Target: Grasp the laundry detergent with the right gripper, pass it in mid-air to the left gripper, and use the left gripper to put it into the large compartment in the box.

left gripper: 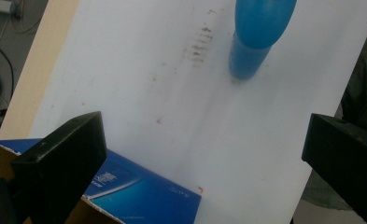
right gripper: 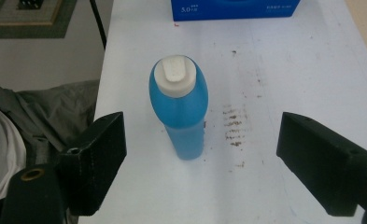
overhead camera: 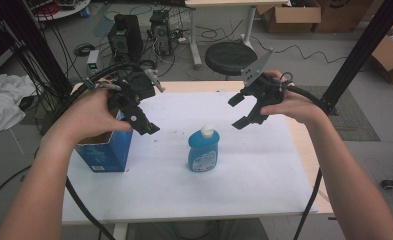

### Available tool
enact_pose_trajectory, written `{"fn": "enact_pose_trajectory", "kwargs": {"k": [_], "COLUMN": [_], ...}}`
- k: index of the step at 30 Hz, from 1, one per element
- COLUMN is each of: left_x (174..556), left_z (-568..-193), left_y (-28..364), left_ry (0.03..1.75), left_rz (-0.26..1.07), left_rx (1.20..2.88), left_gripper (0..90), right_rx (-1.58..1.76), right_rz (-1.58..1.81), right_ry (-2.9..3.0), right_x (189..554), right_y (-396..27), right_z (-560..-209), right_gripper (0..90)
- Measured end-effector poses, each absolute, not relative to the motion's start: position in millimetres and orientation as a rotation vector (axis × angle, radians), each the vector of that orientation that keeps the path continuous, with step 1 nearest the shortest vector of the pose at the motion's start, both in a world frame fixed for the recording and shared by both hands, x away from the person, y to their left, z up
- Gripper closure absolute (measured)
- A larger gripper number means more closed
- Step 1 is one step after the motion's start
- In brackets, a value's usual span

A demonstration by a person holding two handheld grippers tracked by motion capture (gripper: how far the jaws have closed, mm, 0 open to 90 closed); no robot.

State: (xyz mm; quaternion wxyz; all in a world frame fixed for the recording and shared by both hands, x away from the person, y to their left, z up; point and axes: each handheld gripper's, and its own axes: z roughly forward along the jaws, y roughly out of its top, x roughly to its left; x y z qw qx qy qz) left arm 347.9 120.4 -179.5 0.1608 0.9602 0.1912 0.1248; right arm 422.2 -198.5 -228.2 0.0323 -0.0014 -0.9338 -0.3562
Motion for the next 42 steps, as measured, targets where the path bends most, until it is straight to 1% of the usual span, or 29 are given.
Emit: {"fn": "enact_pose_trajectory", "kwargs": {"k": [5,12,35,42], "left_x": [348,348,349,350], "left_z": [-179,-179,-178,-179], "left_y": [120,118,117,117], "left_ry": [0.535,0.537,0.542,0.541], "left_rz": [0.368,0.364,0.353,0.347], "left_rx": [2.740,2.736,2.735,2.731], "left_gripper": [0.9,1.4,1.4,1.6], "right_rx": [-0.002,-0.045,-0.111,-0.104], "right_rz": [-1.170,-1.229,-1.263,-1.266], "right_ry": [-2.836,-2.782,-2.714,-2.691], "right_x": [425,433,440,442], "right_y": [-203,-208,-212,-209], "right_z": [-236,-258,-298,-305], "right_gripper": [15.6,15.6,15.6,17.2]}}
